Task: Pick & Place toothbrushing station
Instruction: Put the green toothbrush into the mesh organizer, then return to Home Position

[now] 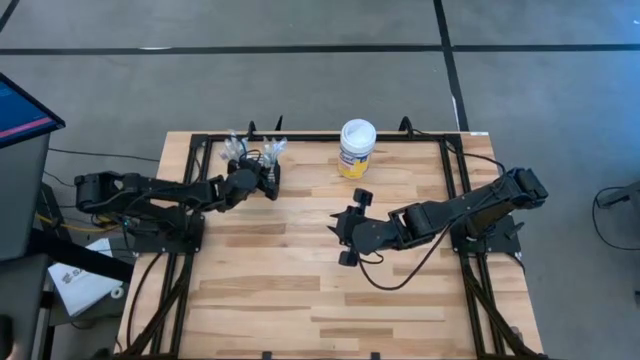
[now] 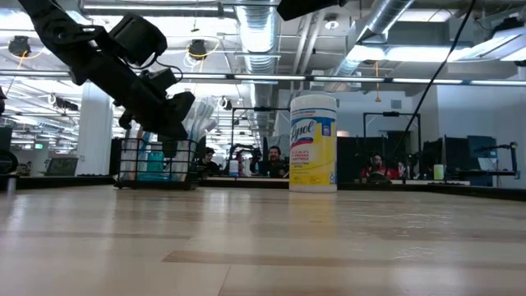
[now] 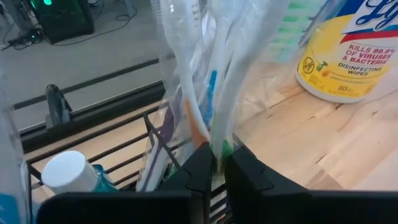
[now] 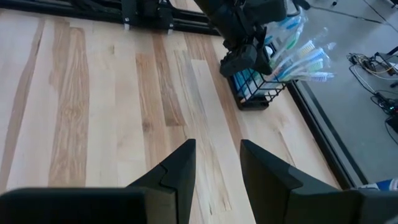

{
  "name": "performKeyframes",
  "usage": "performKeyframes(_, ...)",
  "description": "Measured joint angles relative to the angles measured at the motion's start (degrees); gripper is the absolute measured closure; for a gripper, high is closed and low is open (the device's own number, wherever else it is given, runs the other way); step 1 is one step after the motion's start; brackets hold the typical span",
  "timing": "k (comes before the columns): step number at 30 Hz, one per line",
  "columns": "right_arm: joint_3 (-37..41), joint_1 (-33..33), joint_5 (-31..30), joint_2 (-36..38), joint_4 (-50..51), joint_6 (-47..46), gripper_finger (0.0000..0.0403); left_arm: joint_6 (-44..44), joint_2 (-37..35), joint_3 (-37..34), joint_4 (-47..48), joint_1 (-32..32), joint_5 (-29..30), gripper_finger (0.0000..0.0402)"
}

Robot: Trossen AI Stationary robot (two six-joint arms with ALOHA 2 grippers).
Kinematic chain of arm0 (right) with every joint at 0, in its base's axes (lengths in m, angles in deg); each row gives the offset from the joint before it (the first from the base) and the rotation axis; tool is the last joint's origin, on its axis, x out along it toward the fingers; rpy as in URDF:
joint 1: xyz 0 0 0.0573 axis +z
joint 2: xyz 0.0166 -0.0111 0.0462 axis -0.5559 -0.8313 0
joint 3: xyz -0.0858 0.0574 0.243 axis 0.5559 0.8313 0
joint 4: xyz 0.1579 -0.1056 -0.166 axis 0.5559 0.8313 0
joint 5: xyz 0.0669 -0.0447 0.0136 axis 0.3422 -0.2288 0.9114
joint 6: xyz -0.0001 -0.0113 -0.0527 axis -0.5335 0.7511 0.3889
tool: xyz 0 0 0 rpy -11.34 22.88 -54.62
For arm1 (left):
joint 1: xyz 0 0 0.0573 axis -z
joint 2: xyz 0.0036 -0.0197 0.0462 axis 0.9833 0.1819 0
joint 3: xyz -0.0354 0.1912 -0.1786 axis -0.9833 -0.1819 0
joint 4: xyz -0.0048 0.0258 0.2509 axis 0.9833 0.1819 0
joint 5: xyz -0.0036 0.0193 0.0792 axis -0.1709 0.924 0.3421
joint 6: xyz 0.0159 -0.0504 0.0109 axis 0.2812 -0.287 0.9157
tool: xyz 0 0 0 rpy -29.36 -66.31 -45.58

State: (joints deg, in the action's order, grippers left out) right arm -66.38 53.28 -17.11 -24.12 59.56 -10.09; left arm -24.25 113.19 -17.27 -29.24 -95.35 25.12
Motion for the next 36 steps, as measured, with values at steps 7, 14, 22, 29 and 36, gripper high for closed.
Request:
performKeyframes(7, 0.0, 0.0, -2.3, 0.0, 0.6, -0.5, 0.0287, 0.2, 0.0, 0.0, 0.0, 0.0, -1.0, 0.0347)
performKeyframes(14, 0.0, 0.2, -4.3, 0.0, 0.6, -0.4, 0.0287, 0.3, -2.1, 0.0, 2.5, 0.0, -1.0, 0.0323)
performKeyframes(22, 4.6, 0.1, -5.0, 0.5, -3.4, 0.0, 0.0287, 0.5, -7.5, 0.0, 5.7, 0.0, -5.1, 0.0293)
performKeyframes(29, 7.9, -0.5, -5.4, 0.5, -7.6, -0.3, 0.0287, 2.1, -13.2, 0.0, 8.1, 0.5, -10.1, 0.028)
performKeyframes(36, 14.3, -0.5, -7.8, 5.4, -14.3, 0.7, 0.0295, 4.0, -17.5, 0.0, 9.5, 6.5, -10.9, 0.0281)
